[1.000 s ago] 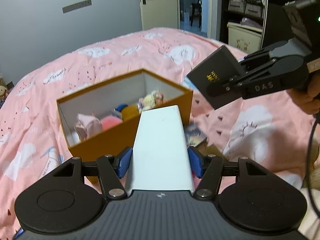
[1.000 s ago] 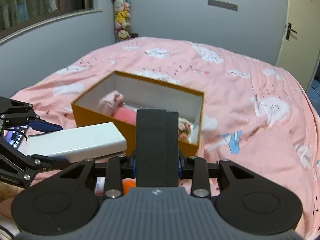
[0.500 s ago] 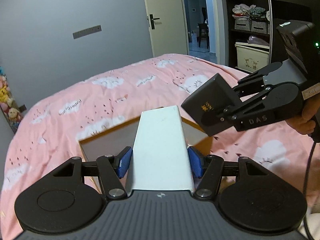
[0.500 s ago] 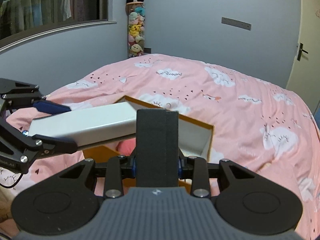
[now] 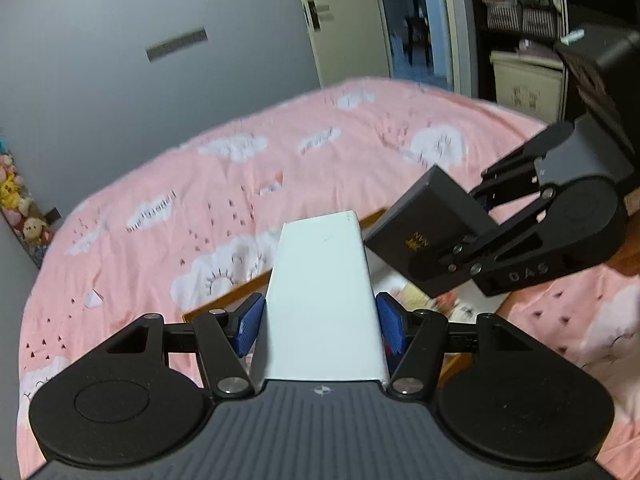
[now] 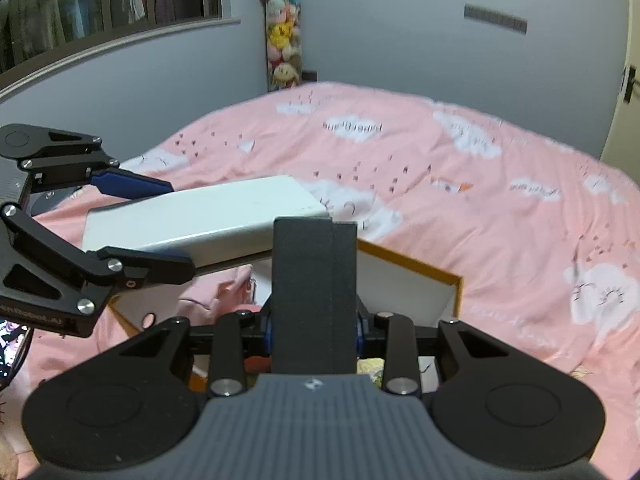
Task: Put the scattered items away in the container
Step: 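Carry the white box in left tool and dark grey box in right tool over the box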
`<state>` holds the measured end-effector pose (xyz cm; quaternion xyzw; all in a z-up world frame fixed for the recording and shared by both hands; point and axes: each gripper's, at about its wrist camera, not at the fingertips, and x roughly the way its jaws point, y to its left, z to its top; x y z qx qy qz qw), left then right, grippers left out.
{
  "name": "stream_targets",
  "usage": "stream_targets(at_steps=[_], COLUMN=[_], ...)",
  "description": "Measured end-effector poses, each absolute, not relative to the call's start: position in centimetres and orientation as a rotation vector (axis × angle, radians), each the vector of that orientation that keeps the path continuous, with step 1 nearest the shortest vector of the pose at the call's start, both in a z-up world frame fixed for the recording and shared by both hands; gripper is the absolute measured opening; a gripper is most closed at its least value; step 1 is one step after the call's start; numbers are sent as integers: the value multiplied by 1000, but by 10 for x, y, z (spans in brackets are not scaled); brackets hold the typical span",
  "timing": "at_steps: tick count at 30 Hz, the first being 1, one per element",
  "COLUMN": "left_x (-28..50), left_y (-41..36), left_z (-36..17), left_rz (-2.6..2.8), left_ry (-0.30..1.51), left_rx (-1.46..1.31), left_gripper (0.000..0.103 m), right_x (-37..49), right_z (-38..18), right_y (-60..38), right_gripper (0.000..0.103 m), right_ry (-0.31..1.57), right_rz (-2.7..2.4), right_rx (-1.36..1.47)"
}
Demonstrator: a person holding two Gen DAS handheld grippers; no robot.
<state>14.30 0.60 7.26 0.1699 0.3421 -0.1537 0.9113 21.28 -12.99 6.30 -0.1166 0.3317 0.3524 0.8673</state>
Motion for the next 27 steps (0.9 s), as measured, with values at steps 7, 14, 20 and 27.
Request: stream_targets(at_steps=[7, 14, 20, 27], left_x=[193, 225, 245, 257], left_y=[5, 6, 5, 16], left_z=[39, 22, 11, -5], left_rz=[-359, -430, -464, -481], left_ry=[873, 973, 1049, 1130], left_rx=[453, 545, 648, 671], left_gripper=[71, 71, 71, 71], right_x=[250, 267, 277, 281], right_z=[31, 8, -6, -10], right_y=[-112, -103, -94, -86], right_gripper=[37, 37, 37, 37], right_ry=[787, 841, 875, 874], right_rz=[713, 718, 737, 759], right_rx=[-317, -346, -351, -348])
